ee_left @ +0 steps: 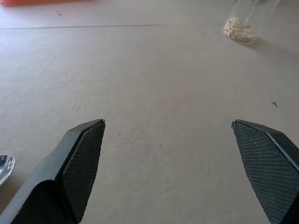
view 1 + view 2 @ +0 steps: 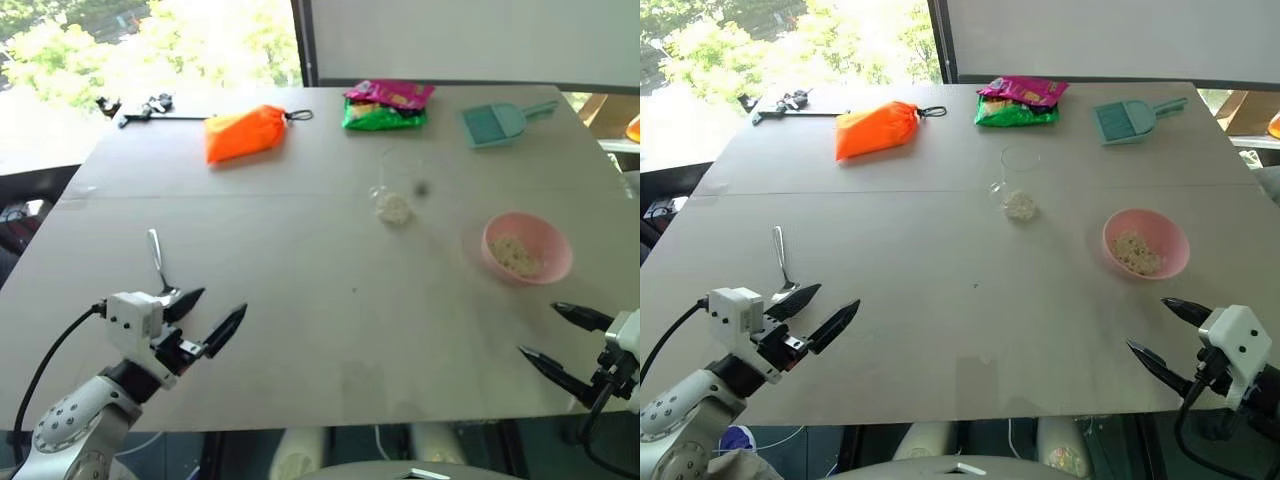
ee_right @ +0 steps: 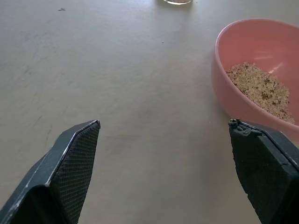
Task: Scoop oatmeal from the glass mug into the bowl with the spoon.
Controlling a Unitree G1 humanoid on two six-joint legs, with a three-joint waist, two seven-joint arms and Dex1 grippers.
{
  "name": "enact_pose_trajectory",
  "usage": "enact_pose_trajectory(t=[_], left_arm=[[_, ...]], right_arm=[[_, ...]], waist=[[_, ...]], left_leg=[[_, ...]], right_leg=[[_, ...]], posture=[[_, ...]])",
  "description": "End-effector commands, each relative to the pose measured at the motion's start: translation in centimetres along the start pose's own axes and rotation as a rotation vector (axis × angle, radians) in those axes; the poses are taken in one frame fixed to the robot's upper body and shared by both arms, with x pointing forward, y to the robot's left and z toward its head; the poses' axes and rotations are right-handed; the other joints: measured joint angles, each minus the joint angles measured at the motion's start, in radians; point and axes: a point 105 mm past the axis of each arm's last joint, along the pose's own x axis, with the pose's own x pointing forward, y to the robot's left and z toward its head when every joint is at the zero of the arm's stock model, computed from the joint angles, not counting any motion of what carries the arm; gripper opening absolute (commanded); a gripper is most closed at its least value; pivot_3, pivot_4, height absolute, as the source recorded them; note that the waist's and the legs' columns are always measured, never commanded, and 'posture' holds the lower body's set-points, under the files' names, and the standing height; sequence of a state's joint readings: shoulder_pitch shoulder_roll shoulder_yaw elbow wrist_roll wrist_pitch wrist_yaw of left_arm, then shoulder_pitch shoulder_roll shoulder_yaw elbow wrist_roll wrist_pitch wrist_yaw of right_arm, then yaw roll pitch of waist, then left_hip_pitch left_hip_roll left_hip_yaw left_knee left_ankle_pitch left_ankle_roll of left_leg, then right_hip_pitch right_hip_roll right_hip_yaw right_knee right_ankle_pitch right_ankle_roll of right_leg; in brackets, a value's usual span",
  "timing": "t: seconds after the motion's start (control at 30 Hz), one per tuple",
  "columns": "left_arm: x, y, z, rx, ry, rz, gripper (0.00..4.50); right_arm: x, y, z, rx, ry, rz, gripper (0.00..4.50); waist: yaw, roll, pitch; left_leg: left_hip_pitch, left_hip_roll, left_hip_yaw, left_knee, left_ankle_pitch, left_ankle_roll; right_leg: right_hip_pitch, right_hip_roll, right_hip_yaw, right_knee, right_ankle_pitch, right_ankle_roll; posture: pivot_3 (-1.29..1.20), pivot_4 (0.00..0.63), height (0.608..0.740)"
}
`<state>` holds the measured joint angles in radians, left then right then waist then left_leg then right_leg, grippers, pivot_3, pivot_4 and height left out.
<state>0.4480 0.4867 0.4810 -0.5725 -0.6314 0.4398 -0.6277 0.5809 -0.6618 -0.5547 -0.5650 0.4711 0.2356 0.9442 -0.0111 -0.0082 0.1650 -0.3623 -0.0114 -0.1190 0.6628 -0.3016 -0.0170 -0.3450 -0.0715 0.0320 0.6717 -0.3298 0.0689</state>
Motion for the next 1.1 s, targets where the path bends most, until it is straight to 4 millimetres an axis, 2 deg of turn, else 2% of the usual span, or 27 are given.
enact_pose_trajectory(t=[0.03, 0.1, 0.23, 0.33, 0.43, 0.57, 0.7, 0.83, 0.93, 1.03, 1.1], left_arm=[[0.0, 0.2, 0.9, 0.018, -0.041, 0.009, 4.50], [0.8, 0.0, 1.5, 0.002, -0.074, 0.010, 4.50], [1.3, -0.1, 2.3, -0.018, -0.110, 0.015, 4.50], [2.0, 0.0, 3.2, -0.045, -0.141, 0.048, 4.50], [2.7, 1.1, 4.4, -0.103, -0.196, 0.167, 4.50], [3.2, 4.7, 4.7, -0.115, -0.130, 0.501, 4.50], [1.9, 8.1, 5.7, -0.091, -0.054, 0.790, 4.50], [0.4, 10.2, 4.8, -0.099, 0.079, 0.982, 4.50], [0.9, 10.9, 4.6, -0.097, 0.153, 1.032, 4.50], [2.1, 11.9, 2.8, -0.201, 0.278, 1.076, 4.50], [3.2, 12.1, 2.3, -0.217, 0.309, 1.039, 4.50]], right_arm=[[0.3, -0.5, 1.4, -0.039, -0.078, -0.013, 4.44], [1.2, -0.4, 2.2, -0.065, -0.150, 0.010, 4.44], [2.1, 0.2, 3.2, -0.052, -0.180, 0.076, 4.44], [2.8, 1.0, 5.3, -0.073, -0.270, 0.157, 4.44], [3.5, 2.5, 8.7, -0.139, -0.406, 0.290, 4.44], [4.0, 4.0, 11.5, -0.200, -0.507, 0.441, 4.44], [4.6, 4.4, 12.2, -0.221, -0.512, 0.503, 4.44], [5.2, 4.2, 12.7, -0.221, -0.514, 0.500, 4.44], [5.6, 4.3, 12.8, -0.209, -0.512, 0.504, 4.44], [5.8, 4.2, 12.5, -0.202, -0.507, 0.493, 4.44], [5.8, 4.3, 12.4, -0.201, -0.504, 0.491, 4.44]], waist=[[0.000, 0.000, 0.000], [-0.002, 0.000, 0.000], [-0.001, 0.001, 0.000], [-0.001, 0.001, 0.000], [-0.002, 0.001, 0.000], [-0.001, 0.000, 0.000], [0.000, -0.001, 0.000], [-0.003, -0.001, 0.000], [0.000, -0.001, 0.000], [0.007, -0.002, 0.000], [0.003, -0.002, 0.000]], left_leg=[[0.000, 0.000, 0.000, 0.000, 0.000, 0.000], [0.000, 0.000, 0.000, -0.002, 0.000, 0.000], [0.001, 0.000, -0.001, -0.003, 0.000, 0.000], [0.000, 0.000, -0.001, -0.005, 0.000, 0.000], [0.001, 0.000, -0.001, -0.005, 0.000, 0.000], [0.001, 0.000, -0.005, -0.004, 0.000, -0.001], [-0.002, -0.001, -0.006, -0.004, 0.003, -0.004], [-0.001, -0.002, -0.005, -0.004, 0.003, -0.005], [-0.002, -0.002, -0.006, -0.004, 0.003, -0.005], [-0.002, -0.003, -0.005, -0.004, 0.003, -0.005], [-0.002, -0.003, -0.005, -0.003, 0.003, -0.006]], right_leg=[[0.000, 0.000, 0.000, 0.000, 0.000, 0.000], [0.000, 0.000, 0.000, -0.003, 0.000, 0.000], [0.000, 0.000, 0.000, -0.003, 0.000, 0.000], [0.000, 0.000, -0.001, -0.005, 0.000, 0.000], [0.000, 0.000, -0.001, -0.005, 0.001, 0.001], [0.001, 0.001, -0.003, -0.005, 0.001, 0.001], [0.000, 0.000, -0.005, -0.005, 0.001, 0.001], [0.000, 0.000, -0.004, -0.007, 0.001, 0.002], [0.000, 0.000, -0.005, -0.006, 0.001, 0.002], [0.000, 0.000, -0.007, -0.006, 0.001, 0.002], [0.000, 0.000, -0.007, -0.005, 0.001, 0.002]], posture=[[0.00, 0.150, 0.740], [0.00, 0.150, 0.740], [0.00, 0.150, 0.740], [0.00, 0.150, 0.740], [0.00, 0.150, 0.740], [0.00, 0.150, 0.740], [0.00, 0.150, 0.740], [0.00, 0.150, 0.740], [0.00, 0.150, 0.740], [0.00, 0.150, 0.740], [0.00, 0.150, 0.740]])
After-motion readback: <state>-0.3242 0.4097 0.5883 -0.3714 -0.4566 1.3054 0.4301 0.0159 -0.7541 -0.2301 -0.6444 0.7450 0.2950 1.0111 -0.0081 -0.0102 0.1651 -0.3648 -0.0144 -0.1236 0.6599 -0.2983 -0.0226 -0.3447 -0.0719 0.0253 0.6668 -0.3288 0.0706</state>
